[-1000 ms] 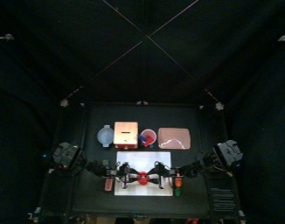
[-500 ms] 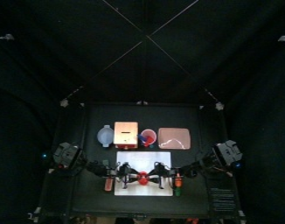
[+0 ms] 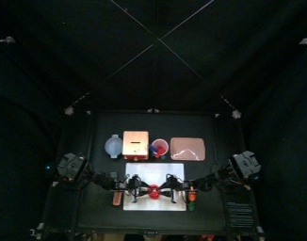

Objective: Get the cutter from the drawer then cut the dough then place the extra dough in the bowl
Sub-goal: Cut the dough

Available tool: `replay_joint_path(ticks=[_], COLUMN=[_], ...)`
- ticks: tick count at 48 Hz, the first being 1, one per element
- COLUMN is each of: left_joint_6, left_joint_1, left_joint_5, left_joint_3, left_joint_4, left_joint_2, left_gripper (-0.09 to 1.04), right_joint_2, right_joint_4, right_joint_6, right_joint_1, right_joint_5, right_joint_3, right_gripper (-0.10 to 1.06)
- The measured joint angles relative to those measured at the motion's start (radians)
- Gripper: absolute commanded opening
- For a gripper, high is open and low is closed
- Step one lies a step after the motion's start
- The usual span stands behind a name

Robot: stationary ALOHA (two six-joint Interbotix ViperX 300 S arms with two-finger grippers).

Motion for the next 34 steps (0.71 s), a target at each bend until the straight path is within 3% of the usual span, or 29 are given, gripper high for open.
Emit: replay_joint_path(ticks=[8,34], left_joint_6=[0.003,0.002], left_joint_1=[0.000,0.000], left_joint_5=[0.003,0.012], left_joint_3=[-0.002,-0.005], left_joint_4=[0.000,0.000], left_joint_2=[0.000,0.005], left_gripper=[0.58,0.58], right_joint_2=[0.002,0.009], right_joint_4=[0.003,0.012], right_joint_6=[0.000,-0.002], right_joint_1=[0.000,0.000], right_joint_5=[0.000,0.028], right_joint_3=[0.000,-0.008], right_gripper=[0.67,0.63])
